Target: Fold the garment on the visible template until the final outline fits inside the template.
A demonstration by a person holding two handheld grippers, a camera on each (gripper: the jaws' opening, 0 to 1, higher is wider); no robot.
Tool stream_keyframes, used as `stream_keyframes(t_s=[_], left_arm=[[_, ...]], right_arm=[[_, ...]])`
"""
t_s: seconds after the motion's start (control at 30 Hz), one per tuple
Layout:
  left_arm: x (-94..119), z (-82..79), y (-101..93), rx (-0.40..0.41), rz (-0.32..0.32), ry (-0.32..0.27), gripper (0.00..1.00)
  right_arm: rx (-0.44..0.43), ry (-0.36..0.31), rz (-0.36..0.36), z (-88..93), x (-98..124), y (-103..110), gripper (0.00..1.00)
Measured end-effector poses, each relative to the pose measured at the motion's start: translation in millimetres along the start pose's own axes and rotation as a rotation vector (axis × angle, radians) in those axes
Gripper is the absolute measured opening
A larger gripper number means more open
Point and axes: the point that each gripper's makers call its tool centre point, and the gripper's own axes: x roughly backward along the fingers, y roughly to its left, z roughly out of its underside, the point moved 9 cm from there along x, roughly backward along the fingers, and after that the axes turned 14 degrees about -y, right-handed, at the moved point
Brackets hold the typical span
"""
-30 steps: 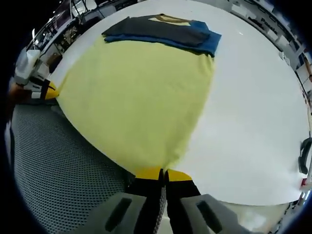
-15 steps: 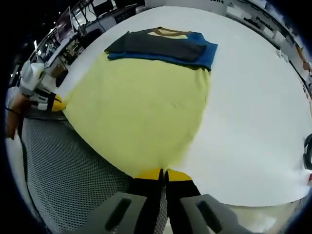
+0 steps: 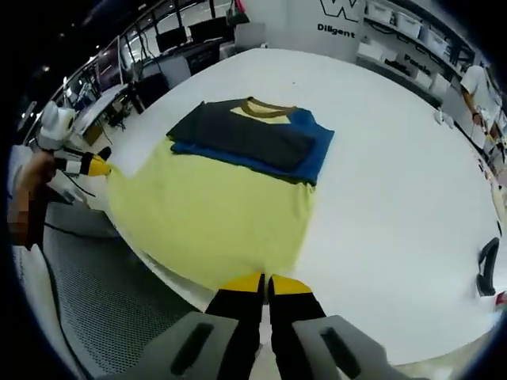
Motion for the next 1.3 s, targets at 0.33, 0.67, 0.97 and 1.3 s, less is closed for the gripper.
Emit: stream_keyframes(t_s=[0.33,0.67,0.97,1.3], left_arm=[[-7,-38.1,8.0,0.034,-0.013,-0.082,0.01],[-16,-83.5,14.8,0.055,-0.054,-0.197,0.01],[-32,-106.3,25.5,0.1,-0.084,-0.27,0.01],[-56,-130.3,34.3,0.111,-0.087,-0.298,0.01]], right_arm=[[0.02,-0.089,0.035,-35.7,-1,-9,0.0],[0.001,-0.181,0.073,-72.8,-14,-24,0.0],[-0.084,-0.278,0.082,-95.4,-28,-41,0.0],[-0.123,-0.335,0.1,-117.5,-50,-56,0.0]])
